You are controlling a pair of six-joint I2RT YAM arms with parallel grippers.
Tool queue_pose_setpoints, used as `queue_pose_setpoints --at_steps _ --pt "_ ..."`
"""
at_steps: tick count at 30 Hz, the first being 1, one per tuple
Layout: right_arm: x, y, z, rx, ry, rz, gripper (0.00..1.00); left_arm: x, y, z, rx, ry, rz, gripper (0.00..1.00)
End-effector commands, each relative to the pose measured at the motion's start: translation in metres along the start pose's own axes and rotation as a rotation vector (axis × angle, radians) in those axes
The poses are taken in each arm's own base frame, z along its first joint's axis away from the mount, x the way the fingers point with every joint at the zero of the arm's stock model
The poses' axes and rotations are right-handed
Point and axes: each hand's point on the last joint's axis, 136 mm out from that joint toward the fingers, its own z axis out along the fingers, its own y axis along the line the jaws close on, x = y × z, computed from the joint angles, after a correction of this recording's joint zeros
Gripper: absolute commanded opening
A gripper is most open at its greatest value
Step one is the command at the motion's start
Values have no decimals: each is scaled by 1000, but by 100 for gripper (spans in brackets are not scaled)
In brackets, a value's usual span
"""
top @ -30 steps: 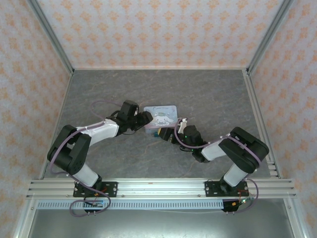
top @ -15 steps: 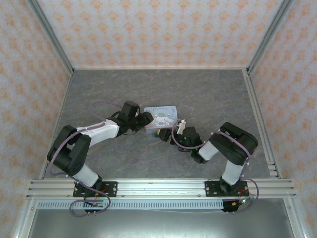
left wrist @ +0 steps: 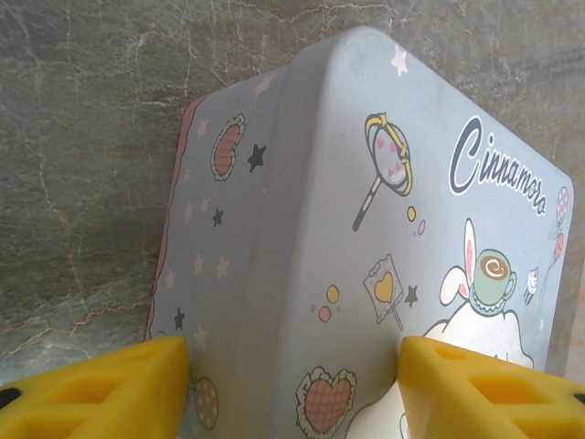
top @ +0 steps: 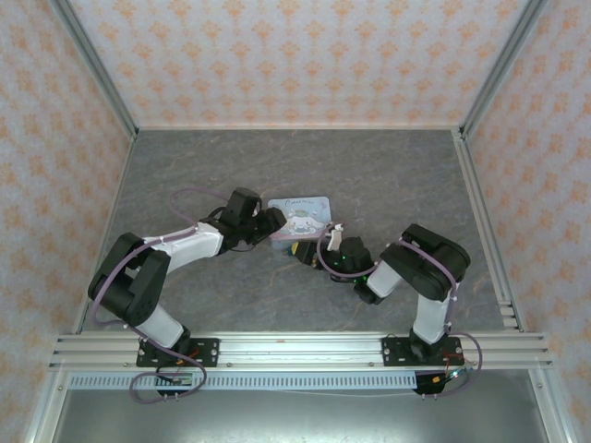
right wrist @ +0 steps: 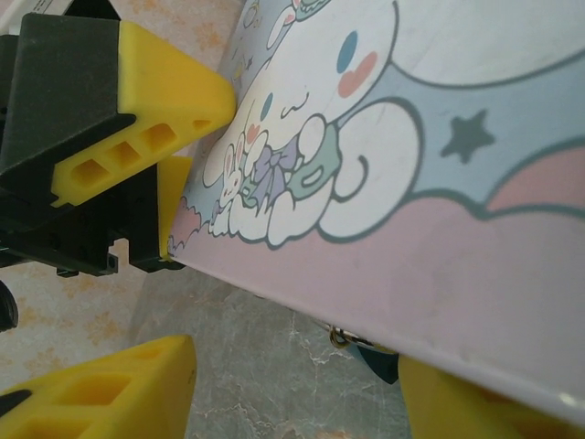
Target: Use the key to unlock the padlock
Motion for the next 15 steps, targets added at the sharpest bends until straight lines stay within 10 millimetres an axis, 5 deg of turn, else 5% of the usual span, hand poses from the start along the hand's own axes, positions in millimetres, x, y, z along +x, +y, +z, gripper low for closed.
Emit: queue_pose_setpoints --at_steps 1,15 --pt "-9 13 4 -61 -24 -36 58 22 35 10 -134 68 -20 62" --pt "-7 10 10 -62 -14 -45 45 21 32 8 -130 67 -20 61"
